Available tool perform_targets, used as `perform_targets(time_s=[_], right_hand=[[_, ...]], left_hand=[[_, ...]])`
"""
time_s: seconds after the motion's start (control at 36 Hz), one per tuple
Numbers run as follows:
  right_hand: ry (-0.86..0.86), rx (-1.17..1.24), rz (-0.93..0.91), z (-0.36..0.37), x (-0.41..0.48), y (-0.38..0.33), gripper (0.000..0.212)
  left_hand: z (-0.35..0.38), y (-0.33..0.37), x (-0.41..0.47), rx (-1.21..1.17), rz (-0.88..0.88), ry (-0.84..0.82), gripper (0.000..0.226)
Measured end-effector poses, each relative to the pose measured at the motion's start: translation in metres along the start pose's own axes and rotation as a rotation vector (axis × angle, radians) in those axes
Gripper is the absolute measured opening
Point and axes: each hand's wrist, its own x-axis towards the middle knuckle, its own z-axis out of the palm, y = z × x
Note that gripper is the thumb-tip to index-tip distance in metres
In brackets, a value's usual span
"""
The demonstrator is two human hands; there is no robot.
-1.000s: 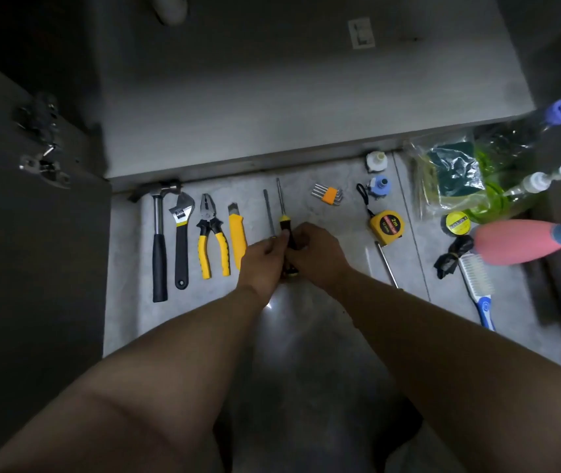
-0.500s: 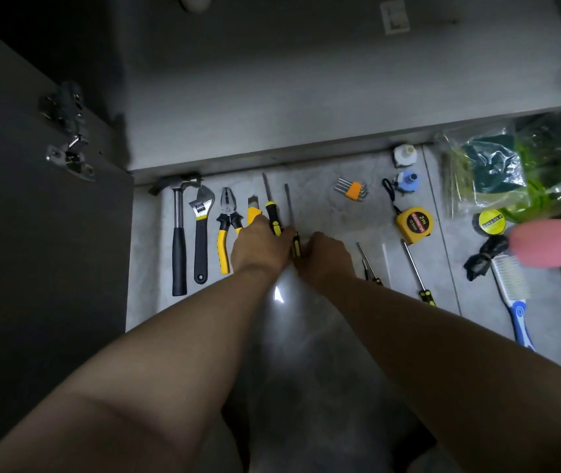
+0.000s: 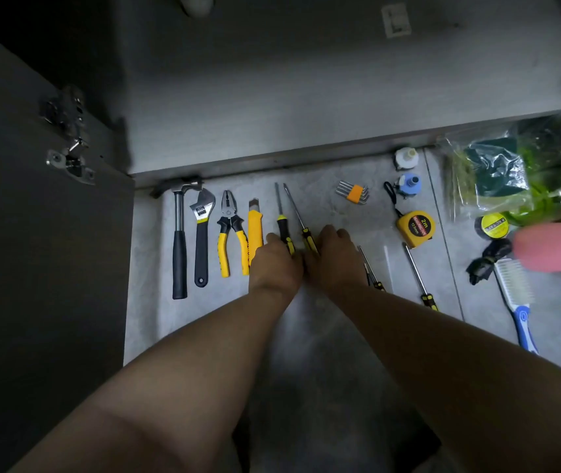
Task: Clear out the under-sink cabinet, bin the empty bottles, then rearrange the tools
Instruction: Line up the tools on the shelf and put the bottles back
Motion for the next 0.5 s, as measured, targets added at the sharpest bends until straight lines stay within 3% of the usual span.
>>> perform_targets(time_s=[0.22,0.39,0.5], right_hand=[[-0.082,-0.019,0.043,0.001,0.005,0.003,0.039],[-0.076,0.007,0.024,-0.005,0.007,0.002,0.026],[-0.046,0.053,-0.019,-0.007,0.004,-0.001,0.034]], left_hand=[[0.001,-0.005,-0.002,0.018,0.014,-0.012,0.038],[-0.005,-0.006,0.0,0.051,0.062,-0.026,0.042],[-0.014,-0.011,-0.002,0.127,0.145,0.065,0.034]])
